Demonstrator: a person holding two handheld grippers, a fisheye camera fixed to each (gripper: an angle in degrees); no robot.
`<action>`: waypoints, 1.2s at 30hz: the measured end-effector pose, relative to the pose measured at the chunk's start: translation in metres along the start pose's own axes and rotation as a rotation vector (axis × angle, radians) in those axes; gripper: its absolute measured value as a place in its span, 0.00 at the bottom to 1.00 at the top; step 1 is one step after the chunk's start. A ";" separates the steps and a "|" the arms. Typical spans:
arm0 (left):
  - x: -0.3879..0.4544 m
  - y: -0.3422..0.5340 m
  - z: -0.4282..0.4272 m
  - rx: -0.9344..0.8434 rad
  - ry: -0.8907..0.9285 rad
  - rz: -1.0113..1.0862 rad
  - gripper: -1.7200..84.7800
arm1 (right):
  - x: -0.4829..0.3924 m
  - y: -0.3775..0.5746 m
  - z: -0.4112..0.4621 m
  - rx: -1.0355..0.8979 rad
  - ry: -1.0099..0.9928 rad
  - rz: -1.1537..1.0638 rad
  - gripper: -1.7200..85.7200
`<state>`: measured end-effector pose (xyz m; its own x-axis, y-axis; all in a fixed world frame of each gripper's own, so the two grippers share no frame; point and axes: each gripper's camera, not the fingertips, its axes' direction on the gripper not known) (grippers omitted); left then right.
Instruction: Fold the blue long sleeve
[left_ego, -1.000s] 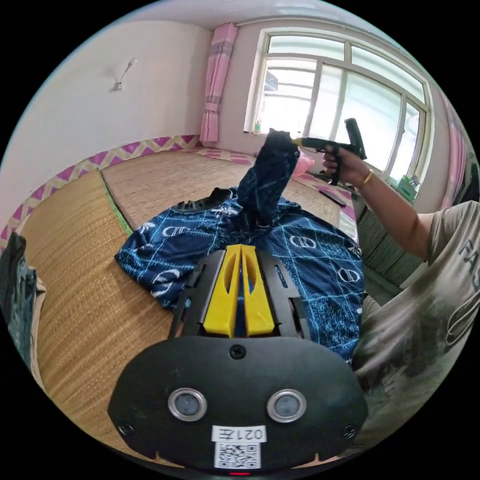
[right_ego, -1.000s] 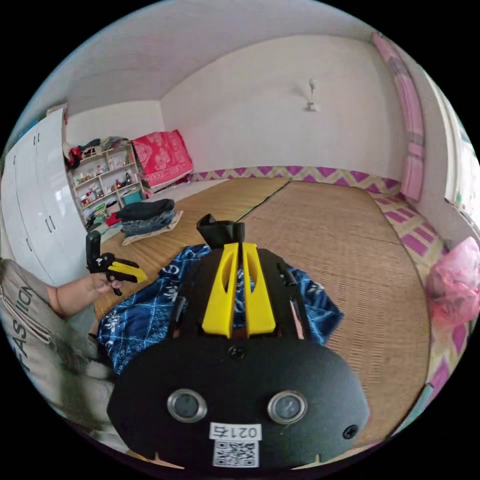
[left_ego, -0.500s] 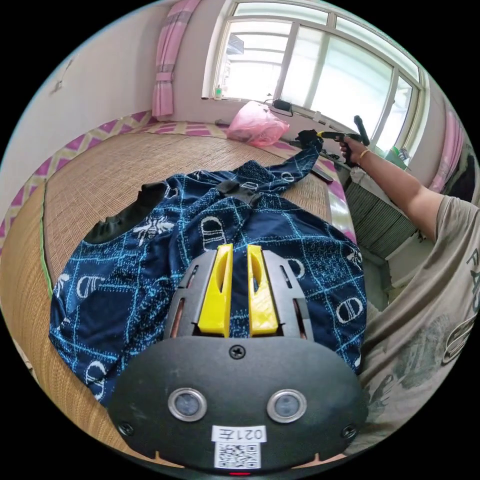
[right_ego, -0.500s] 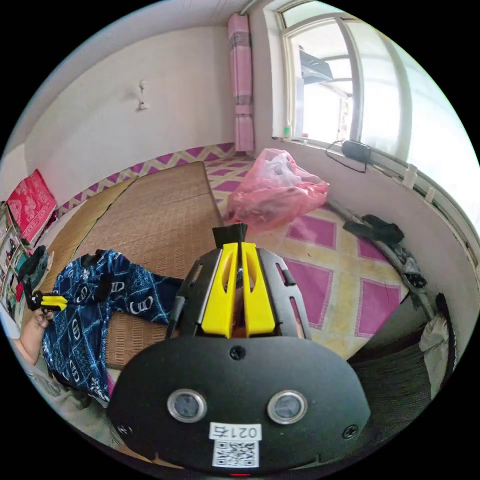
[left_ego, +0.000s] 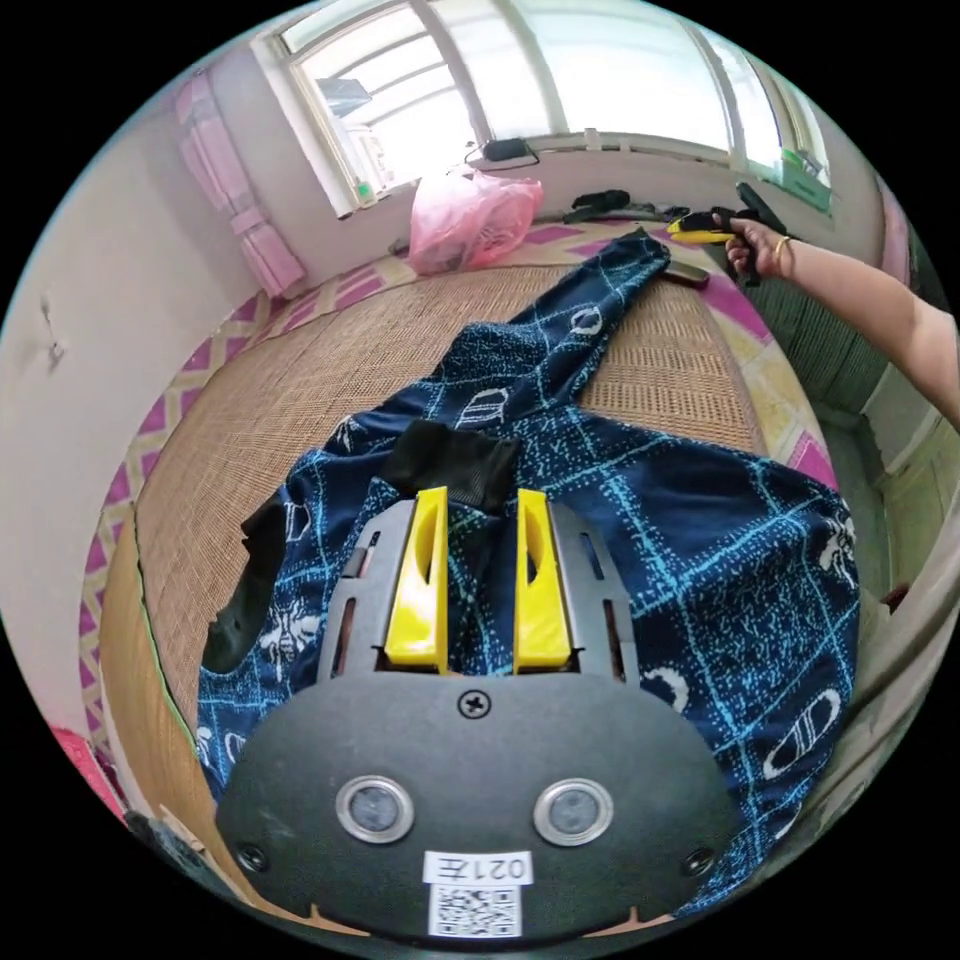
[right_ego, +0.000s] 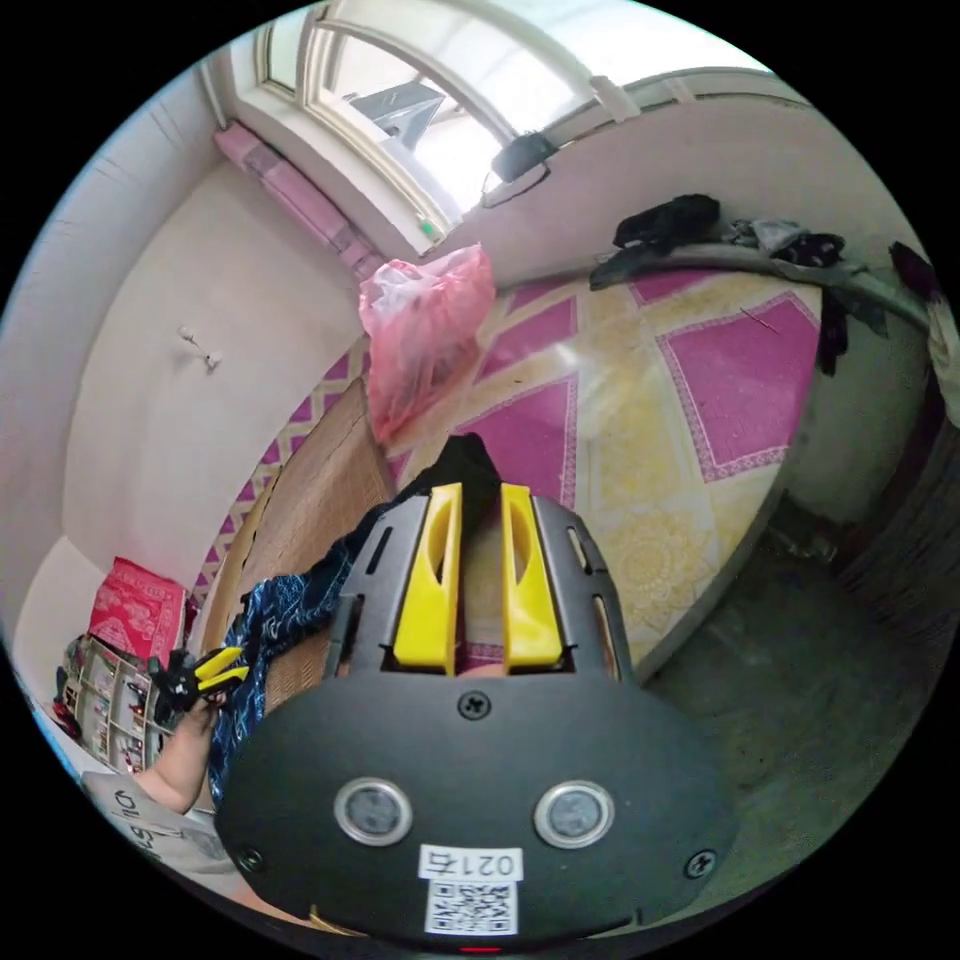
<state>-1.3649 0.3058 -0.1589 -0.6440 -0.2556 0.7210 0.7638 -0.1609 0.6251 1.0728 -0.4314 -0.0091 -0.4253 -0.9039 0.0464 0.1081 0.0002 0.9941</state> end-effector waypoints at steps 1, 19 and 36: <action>0.000 0.001 0.005 -0.024 -0.020 -0.007 0.09 | 0.006 0.004 -0.004 0.006 -0.007 0.009 0.10; -0.233 0.553 -0.350 0.819 0.043 -1.130 0.01 | -0.094 0.222 -0.058 -0.033 -0.406 -0.252 0.02; -0.121 1.113 -0.331 1.063 -0.088 -1.772 0.02 | -0.238 0.372 -0.064 -0.032 -0.444 -0.406 0.01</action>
<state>-0.4220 -0.1580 0.3504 -0.5171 -0.4359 -0.7366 -0.8484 0.3745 0.3741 1.2716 -0.2438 0.3434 -0.7721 -0.5637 -0.2932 -0.1175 -0.3268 0.9378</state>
